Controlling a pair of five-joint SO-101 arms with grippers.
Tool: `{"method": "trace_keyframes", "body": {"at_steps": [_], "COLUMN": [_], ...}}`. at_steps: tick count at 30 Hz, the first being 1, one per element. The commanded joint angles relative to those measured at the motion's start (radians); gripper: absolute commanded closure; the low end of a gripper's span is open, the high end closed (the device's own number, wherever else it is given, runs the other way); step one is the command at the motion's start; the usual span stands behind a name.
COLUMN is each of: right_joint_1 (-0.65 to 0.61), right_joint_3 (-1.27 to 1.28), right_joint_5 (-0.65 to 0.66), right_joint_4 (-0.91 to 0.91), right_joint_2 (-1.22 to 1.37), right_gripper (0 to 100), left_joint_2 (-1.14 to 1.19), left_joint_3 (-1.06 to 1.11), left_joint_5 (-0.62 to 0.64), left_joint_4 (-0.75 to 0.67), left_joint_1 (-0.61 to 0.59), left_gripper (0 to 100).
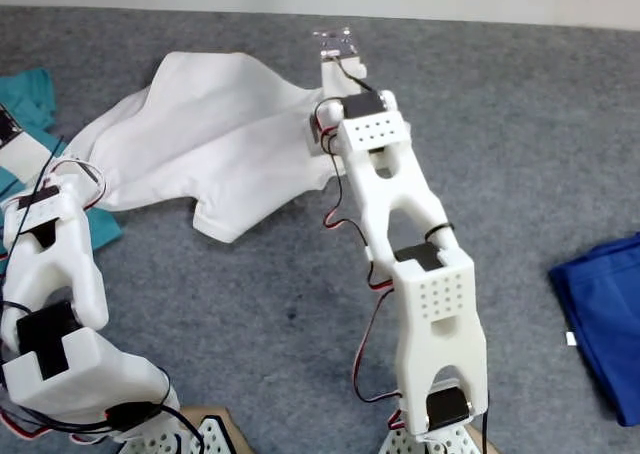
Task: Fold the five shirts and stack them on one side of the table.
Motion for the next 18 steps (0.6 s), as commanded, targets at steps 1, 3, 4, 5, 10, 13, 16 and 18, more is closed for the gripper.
{"method": "trace_keyframes", "body": {"at_steps": [1,3,4,5,10,13,16,18], "right_joint_1": [0.01,-0.004,-0.015,-0.024,-0.119,-0.197,-0.286,-0.325], "right_joint_3": [-0.047,-0.045,-0.045,-0.045,-0.045,-0.015,0.116,0.199], "right_joint_5": [0.014,0.012,0.012,0.012,0.012,0.012,0.012,0.018], "right_joint_4": [0.07,0.124,0.151,0.174,0.222,0.225,0.15,0.067], "right_joint_2": [-0.107,-0.104,-0.097,-0.091,-0.074,-0.073,-0.079,-0.081], "right_gripper": [77.1,77.1,77.1,77.1,77.1,77.1,77.1,77.1], "left_joint_2": [-0.004,-0.004,-0.004,-0.004,-0.004,-0.004,-0.004,-0.004], "left_joint_3": [-0.005,-0.005,-0.005,-0.005,-0.005,-0.005,-0.007,-0.008], "left_joint_5": [0.008,0.008,0.008,0.008,0.008,0.008,0.008,0.008], "left_joint_4": [-0.014,-0.014,-0.014,-0.015,-0.015,-0.015,-0.015,-0.015], "left_joint_1": [0.018,0.018,0.018,0.019,0.022,0.022,0.021,0.021], "left_gripper": [99,99,99,99,99,99,99,99]}}
